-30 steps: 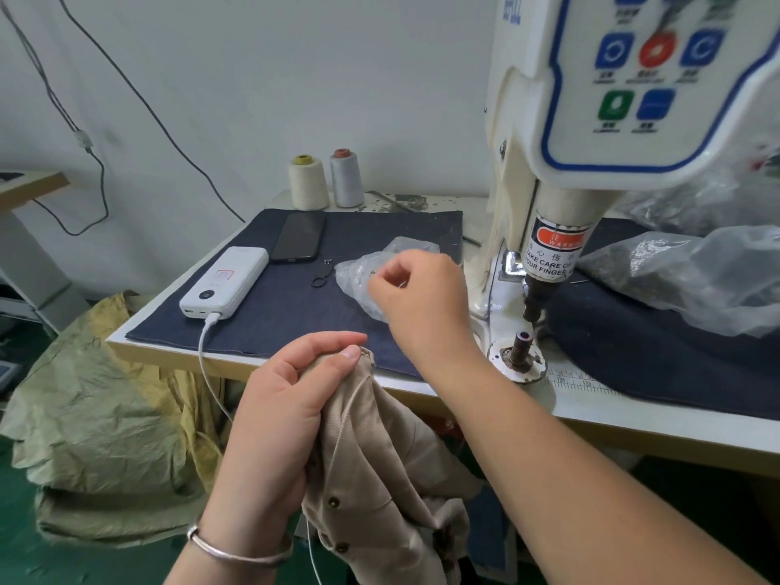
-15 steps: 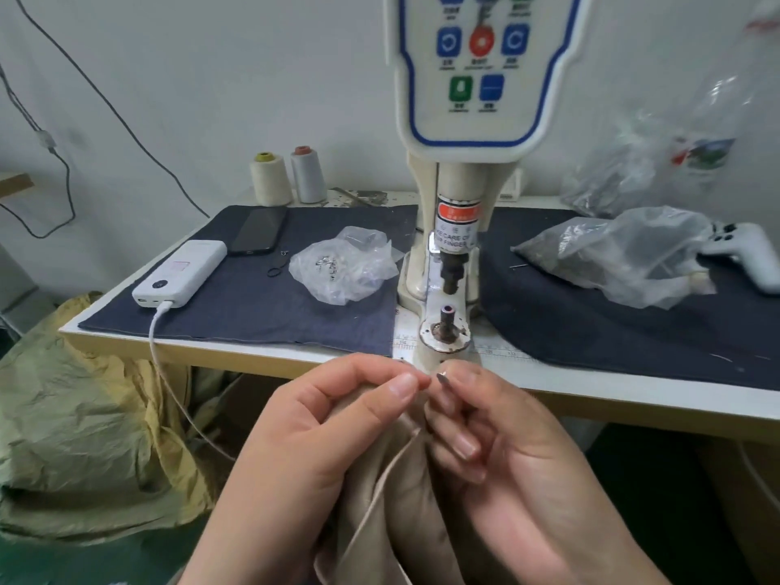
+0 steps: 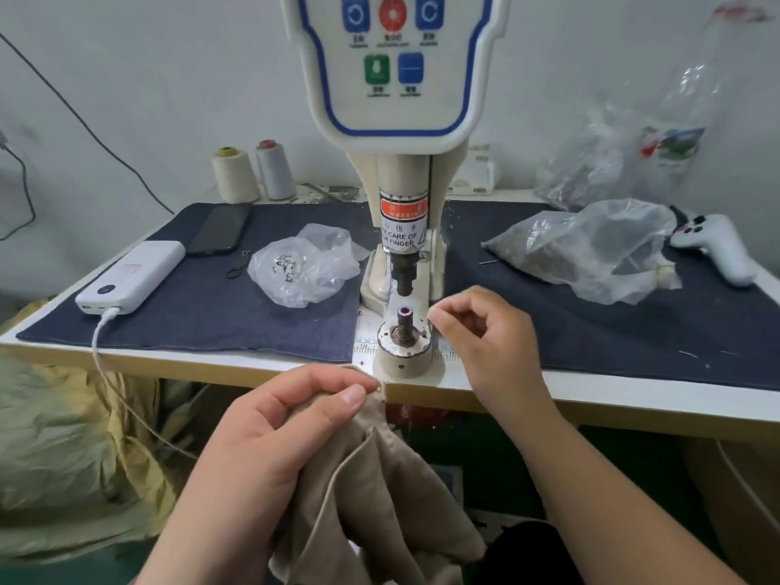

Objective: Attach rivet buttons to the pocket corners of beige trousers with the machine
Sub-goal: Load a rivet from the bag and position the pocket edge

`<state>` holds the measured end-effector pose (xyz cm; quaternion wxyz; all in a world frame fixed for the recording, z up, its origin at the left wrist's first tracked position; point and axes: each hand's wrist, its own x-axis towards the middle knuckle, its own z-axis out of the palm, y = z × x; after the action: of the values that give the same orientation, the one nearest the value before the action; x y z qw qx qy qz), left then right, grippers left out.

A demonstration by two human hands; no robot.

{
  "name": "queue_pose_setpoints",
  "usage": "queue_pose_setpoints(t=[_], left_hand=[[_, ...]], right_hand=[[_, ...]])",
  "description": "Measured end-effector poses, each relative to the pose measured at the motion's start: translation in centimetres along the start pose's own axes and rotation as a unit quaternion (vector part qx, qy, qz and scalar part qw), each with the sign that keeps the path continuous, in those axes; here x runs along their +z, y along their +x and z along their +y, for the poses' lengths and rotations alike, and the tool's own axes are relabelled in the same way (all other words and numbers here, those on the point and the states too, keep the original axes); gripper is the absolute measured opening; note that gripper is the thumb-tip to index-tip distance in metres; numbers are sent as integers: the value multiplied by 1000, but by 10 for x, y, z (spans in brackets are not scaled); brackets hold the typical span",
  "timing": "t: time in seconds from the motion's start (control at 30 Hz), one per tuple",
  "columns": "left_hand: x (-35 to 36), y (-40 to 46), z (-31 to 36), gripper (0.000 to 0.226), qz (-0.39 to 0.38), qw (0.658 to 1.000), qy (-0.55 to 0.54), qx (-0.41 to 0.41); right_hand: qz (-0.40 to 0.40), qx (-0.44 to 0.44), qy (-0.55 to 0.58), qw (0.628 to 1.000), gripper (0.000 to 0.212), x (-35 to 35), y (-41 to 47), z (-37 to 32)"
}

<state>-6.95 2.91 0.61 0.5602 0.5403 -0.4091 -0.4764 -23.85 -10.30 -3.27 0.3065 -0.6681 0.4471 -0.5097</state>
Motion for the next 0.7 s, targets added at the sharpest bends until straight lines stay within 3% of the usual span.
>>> queue_pose_setpoints(t=[0.23,0.7], left_hand=[[-8,6,-2,48,14,1000,1,-13],[-5,7,-5,45,-11,999,-9,-30]], right_hand=[[-43,-57,-20,997,8,14,19,0],[-73,-61,-14,995,7,15,25,0]])
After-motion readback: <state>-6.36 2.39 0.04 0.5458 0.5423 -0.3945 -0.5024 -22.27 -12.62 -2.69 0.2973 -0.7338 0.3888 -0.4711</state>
